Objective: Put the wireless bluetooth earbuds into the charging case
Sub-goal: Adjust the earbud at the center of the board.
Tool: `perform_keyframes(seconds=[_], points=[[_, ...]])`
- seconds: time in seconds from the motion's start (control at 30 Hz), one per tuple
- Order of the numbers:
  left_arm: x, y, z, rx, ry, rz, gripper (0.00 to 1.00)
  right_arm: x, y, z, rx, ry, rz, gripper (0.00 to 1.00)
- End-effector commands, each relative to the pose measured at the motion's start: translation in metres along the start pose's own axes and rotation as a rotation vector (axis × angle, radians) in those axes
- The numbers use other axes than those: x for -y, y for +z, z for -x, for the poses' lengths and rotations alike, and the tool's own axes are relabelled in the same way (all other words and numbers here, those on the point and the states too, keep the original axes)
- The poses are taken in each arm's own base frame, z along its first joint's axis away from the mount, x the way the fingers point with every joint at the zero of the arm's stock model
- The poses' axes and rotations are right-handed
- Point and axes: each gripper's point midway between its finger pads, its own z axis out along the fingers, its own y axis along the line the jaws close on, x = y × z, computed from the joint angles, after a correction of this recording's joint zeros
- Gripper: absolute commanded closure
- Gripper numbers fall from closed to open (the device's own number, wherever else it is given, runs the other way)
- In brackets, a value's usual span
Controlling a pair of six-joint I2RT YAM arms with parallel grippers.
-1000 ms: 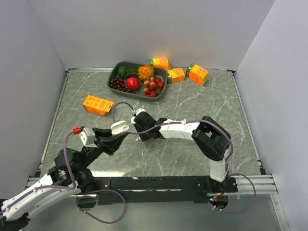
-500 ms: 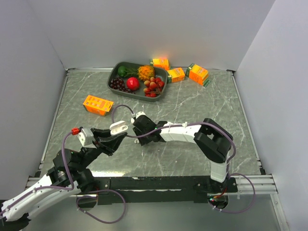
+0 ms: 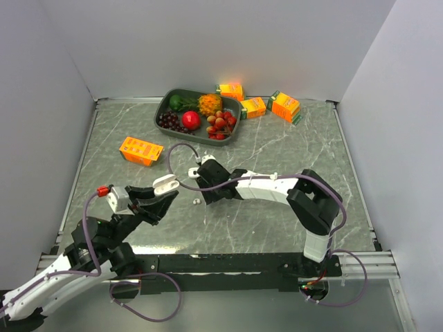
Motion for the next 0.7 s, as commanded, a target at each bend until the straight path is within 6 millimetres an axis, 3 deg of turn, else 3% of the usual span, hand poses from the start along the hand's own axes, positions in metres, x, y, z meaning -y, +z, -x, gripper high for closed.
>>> perform_keyframes(seconds=[0.0,0.2,0.3,0.67], points=[[-0.009,-0.007,0.013,0.038,-0.003,0.051,0.99,-0.005,-0.025,0.04,0.097,0.008,0.043,0.48],[-0.022,-0.021,0.028,0.101,-0.015,0.118,0.99,-0.017,-0.028,0.049,0.116,-0.029,0.131,0.48],[-0.027,-0.037,0.051,0.192,-0.03,0.141,0.99,-0.032,-0.029,0.051,0.111,-0.069,0.208,0.49],[-0.046,-0.06,0.065,0.206,-0.031,0.242,0.99,-0.043,-0.011,0.06,0.098,-0.155,0.248,0.51]])
